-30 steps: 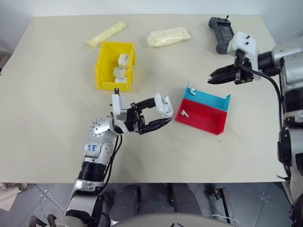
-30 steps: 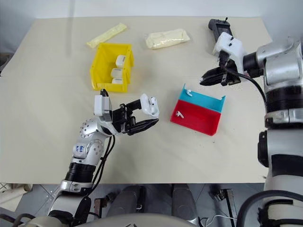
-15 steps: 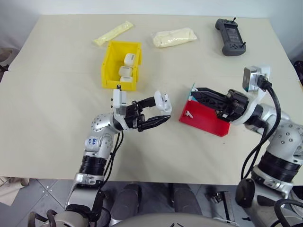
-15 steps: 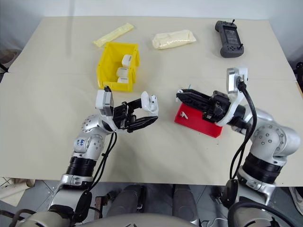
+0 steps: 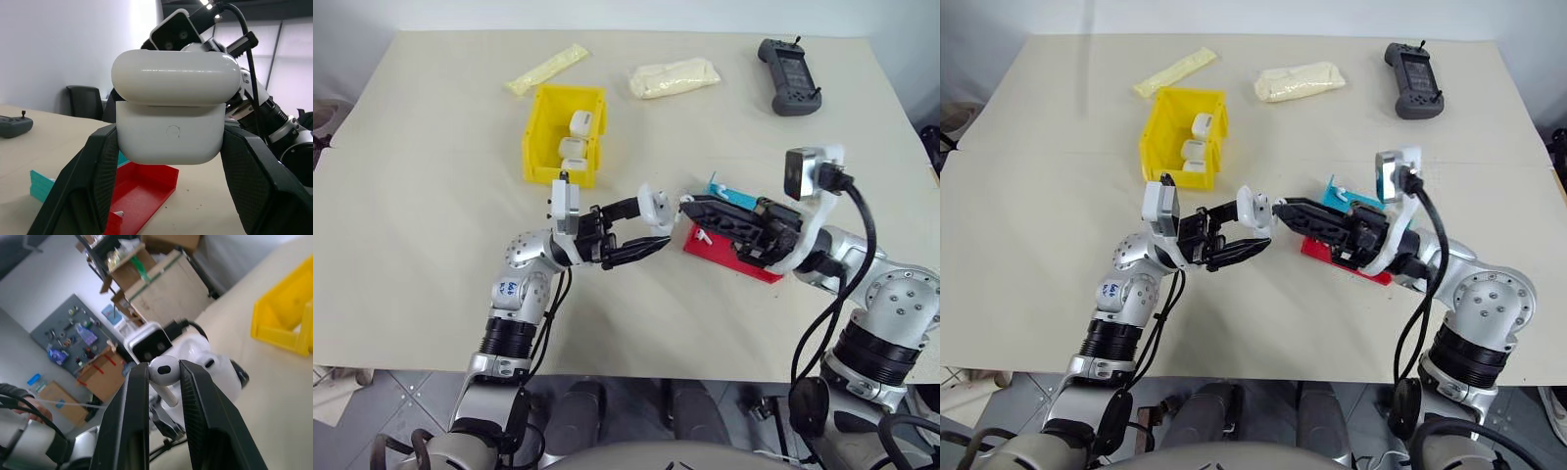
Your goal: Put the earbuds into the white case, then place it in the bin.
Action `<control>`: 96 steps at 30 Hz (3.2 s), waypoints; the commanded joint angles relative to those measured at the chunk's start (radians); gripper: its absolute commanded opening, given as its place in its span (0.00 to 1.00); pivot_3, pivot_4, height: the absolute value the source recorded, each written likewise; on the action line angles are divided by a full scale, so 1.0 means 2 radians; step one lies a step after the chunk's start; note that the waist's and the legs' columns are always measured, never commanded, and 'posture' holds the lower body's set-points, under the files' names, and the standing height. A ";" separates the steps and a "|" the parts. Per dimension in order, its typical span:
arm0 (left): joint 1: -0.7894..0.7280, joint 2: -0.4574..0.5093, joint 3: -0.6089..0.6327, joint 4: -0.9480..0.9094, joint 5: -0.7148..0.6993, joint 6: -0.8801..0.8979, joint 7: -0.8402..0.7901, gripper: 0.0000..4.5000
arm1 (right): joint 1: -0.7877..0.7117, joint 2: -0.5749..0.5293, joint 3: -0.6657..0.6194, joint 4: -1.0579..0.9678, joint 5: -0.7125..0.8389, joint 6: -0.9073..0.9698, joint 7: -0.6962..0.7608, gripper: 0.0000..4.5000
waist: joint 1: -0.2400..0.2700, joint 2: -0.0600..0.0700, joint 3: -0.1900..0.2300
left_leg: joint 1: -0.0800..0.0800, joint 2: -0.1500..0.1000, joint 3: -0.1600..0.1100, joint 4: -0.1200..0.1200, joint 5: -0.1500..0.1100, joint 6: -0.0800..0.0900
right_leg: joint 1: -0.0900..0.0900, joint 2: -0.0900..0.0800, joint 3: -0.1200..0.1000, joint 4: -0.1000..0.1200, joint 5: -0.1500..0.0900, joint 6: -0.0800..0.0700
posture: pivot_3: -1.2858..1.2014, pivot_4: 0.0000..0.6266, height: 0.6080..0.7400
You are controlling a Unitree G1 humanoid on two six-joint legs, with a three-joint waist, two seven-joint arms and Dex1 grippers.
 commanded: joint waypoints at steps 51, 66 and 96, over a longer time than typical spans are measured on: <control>-0.012 0.155 -0.061 -0.103 0.129 0.108 0.054 0.62 | 0.030 -0.229 0.180 -0.003 -0.150 -0.271 0.139 0.31 | 0.001 0.000 0.000 | 0.000 0.000 -0.001 -0.001 0.000 0.000 | 0.001 0.000 -0.001 -0.004 0.000 0.000 | 0.52 0.24 1.00; -0.038 0.142 -0.118 -0.109 0.168 0.135 0.064 0.62 | -0.035 -0.161 0.286 0.009 -0.231 -0.298 0.136 0.01 | 0.002 0.000 0.000 | 0.000 0.000 -0.001 -0.001 0.000 0.000 | 0.001 0.000 -0.001 -0.004 0.000 0.000 | 0.52 0.24 1.00; 0.076 0.065 0.111 -0.243 0.063 0.189 0.317 0.62 | 0.140 -0.120 0.101 0.024 -0.299 -0.559 0.073 0.86 | 0.004 0.000 0.000 | 0.000 0.000 -0.002 0.000 0.000 0.000 | 0.001 0.000 -0.001 -0.003 0.000 0.000 | 0.52 0.24 1.00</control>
